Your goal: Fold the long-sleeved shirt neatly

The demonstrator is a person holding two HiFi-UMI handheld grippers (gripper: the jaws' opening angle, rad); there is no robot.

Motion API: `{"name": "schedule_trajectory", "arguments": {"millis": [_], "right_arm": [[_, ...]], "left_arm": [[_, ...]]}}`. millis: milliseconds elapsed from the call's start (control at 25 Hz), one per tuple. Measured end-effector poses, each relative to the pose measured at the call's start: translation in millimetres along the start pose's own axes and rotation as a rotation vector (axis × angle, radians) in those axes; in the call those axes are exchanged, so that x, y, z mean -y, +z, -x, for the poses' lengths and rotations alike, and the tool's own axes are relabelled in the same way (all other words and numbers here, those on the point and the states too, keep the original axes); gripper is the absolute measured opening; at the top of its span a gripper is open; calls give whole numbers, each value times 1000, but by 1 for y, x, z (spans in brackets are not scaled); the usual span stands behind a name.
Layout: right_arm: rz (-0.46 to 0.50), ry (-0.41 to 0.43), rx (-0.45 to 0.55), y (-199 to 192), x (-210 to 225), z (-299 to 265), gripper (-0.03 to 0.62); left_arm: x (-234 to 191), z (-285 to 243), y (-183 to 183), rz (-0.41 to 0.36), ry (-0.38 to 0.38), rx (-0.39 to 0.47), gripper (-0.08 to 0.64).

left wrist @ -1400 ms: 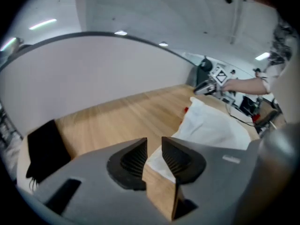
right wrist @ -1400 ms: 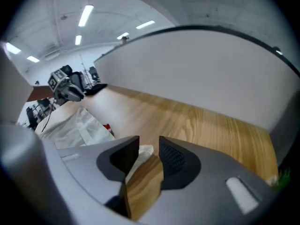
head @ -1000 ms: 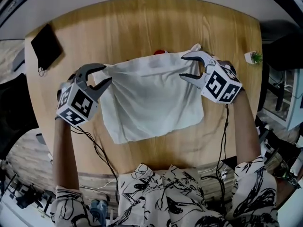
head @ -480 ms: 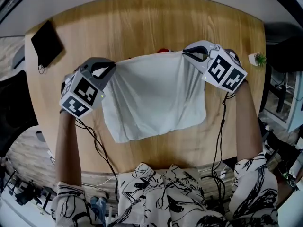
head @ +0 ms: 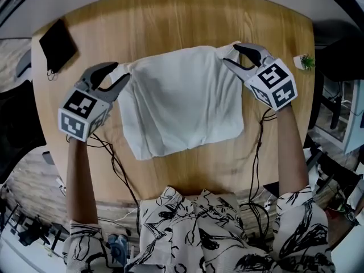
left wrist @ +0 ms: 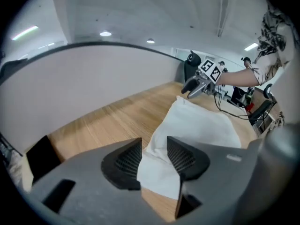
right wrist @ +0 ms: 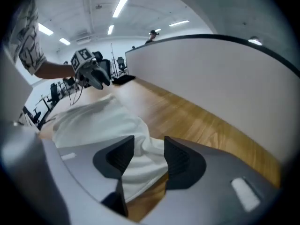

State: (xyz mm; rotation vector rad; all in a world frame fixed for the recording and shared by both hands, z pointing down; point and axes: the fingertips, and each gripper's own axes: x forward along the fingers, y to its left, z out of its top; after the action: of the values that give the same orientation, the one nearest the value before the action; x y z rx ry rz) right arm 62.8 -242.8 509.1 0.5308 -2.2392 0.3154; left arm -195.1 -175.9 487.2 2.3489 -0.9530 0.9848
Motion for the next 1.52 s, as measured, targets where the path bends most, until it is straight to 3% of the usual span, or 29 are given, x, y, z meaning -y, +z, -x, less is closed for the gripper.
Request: {"name": "schedule_trajectory", "arguments": {"millis": [200,400,600,880,1040,1280,1400,1440,1520], "right_arm": [[-159,-59,94,-38,-45,82,236],[-293,-84,62,-103,-105,130,239],[-350,-52,11,-157,-147,140,279],[-281,-18,-40,-178,-170,120,277],[-233,-6,-113,-185,-191,103,207],[-339,-109,-124,-198,-188,92,185],[-372,-164,-93,-199,-182,93,109],[-368,-173,-87,-199,-181,93,45],[-350,-182,-81,-198,-181,95,20]], "left_arm": [[49,79,-26,81,93,75,179],[127,107,-94,290,63,44,180],[189,107,-149,425,46,-8,198],[228,76,-182,463,40,-43,199],[232,67,-188,466,42,-32,199],[232,54,-183,434,25,-16,180],[230,53,-185,423,46,-15,119],[228,53,-187,421,59,-14,67],[224,56,-188,418,88,-11,38]]}}
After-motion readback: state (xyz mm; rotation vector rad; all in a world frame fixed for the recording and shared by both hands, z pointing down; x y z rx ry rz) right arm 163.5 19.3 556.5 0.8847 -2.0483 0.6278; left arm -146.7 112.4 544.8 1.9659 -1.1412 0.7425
